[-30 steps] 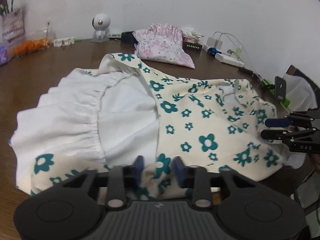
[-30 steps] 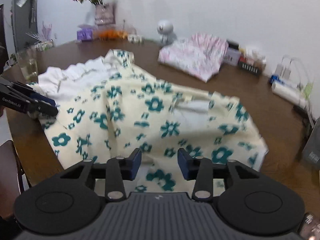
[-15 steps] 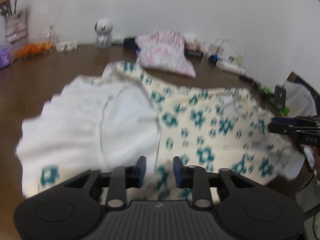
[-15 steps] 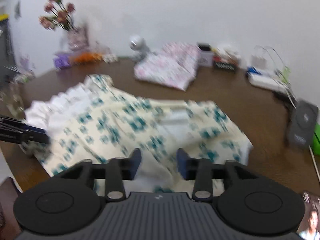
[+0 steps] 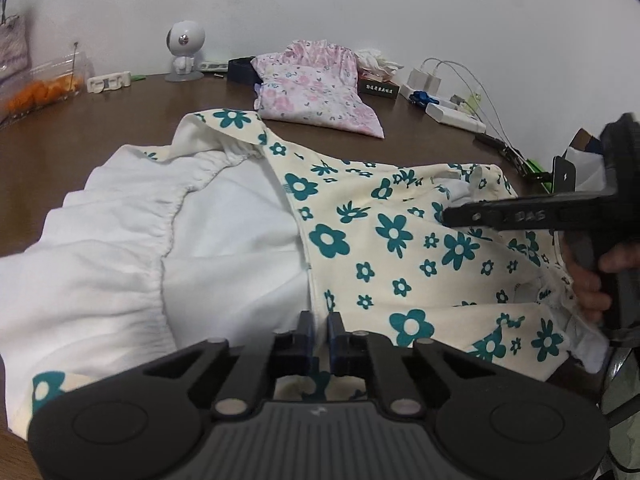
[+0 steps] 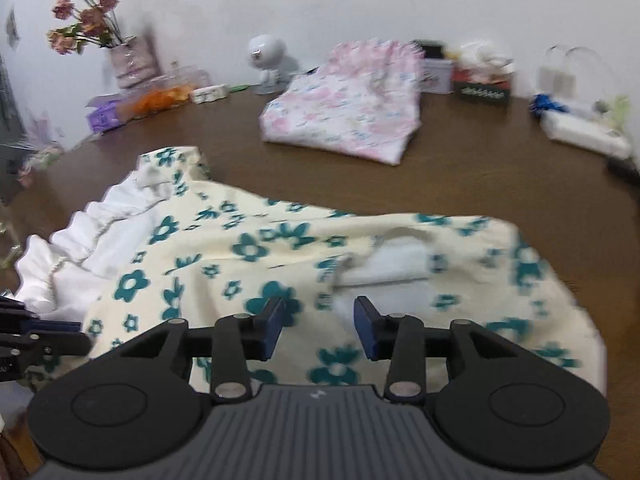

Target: Fold clothes

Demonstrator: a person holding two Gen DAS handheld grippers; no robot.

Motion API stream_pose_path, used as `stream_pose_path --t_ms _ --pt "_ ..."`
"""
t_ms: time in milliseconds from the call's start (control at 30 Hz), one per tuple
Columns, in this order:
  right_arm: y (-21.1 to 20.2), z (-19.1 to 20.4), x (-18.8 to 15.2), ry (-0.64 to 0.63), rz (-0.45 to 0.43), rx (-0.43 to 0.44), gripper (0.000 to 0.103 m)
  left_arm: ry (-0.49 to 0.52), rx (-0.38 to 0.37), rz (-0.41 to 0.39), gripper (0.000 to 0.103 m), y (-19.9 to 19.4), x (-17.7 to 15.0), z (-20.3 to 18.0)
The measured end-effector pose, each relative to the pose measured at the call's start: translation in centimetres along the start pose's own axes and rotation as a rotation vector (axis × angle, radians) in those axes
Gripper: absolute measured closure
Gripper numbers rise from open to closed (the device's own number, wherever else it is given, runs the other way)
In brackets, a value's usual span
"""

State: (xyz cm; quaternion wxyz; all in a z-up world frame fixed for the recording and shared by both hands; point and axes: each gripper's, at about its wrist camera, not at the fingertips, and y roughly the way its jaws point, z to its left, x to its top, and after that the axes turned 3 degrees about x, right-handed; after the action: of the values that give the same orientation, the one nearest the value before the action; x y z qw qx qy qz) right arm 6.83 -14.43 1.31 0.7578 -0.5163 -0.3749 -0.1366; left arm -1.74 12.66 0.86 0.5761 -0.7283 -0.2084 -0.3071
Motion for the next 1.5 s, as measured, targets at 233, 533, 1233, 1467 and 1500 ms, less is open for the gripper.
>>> stream_pose_path --t_ms 233,533,1233,1467,1500 --pt "-1.6 0.5 -0.4 -0.072 -0.067 -0.186 0.092 -0.004 0.0 -0.006 0.097 -0.2 -0.2 0.1" --pt "-6.2 -0.7 -4.5 -0.071 -0.02 -0.217 0.1 0.0 0.008 -0.006 0.095 -0.2 -0.2 0.1" --pt "-9.5 -3.5 -7.5 -0.002 -0.039 -0.217 0.096 0.008 0.016 -0.003 0.095 -0.3 0.0 0.3" --pt "-9.5 -1.7 -7.9 -0.044 0.007 -0.07 0.068 0.013 0.028 -0.003 0.095 -0.3 -0.1 0.1" --pt "-9.5 -1.6 -7.9 -0.048 0.006 -0.084 0.068 0.015 0.031 -0.003 0.095 -0.3 -0.1 0.1"
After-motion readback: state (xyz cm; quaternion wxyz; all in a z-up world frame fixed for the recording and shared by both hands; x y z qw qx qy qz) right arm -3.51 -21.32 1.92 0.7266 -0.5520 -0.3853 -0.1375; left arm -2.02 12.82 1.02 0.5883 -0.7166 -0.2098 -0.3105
